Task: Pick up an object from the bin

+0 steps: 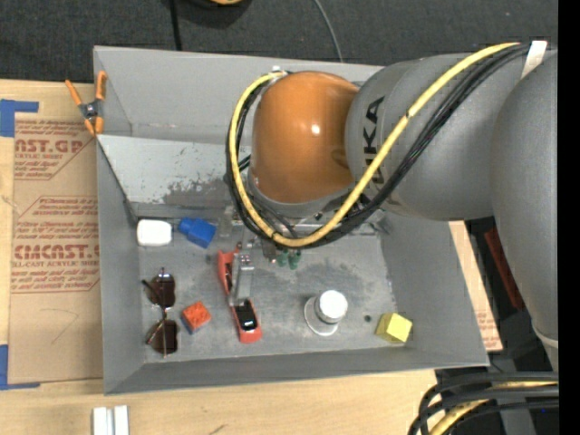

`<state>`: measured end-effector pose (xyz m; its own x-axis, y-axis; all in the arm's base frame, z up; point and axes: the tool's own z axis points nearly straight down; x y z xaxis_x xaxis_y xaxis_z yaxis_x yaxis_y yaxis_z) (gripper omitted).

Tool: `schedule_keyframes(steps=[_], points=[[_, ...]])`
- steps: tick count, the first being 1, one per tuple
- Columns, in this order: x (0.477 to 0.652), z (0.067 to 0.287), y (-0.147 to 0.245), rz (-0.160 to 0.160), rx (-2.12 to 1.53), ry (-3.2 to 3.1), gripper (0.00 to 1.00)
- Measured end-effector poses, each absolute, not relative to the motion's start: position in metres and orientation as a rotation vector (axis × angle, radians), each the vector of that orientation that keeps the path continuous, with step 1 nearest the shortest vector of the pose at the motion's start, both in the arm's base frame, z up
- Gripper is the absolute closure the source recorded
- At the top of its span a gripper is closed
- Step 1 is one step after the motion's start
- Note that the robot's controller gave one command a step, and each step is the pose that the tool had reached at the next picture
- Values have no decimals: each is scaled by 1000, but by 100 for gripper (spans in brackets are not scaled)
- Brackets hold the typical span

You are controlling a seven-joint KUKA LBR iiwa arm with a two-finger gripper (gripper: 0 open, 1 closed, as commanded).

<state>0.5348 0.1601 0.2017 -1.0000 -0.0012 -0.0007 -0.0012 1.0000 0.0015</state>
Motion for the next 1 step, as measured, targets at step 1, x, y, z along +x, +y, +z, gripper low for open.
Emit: schedule_keyframes(steps=[1], points=[[535, 164, 147, 6, -71, 3134, 0]])
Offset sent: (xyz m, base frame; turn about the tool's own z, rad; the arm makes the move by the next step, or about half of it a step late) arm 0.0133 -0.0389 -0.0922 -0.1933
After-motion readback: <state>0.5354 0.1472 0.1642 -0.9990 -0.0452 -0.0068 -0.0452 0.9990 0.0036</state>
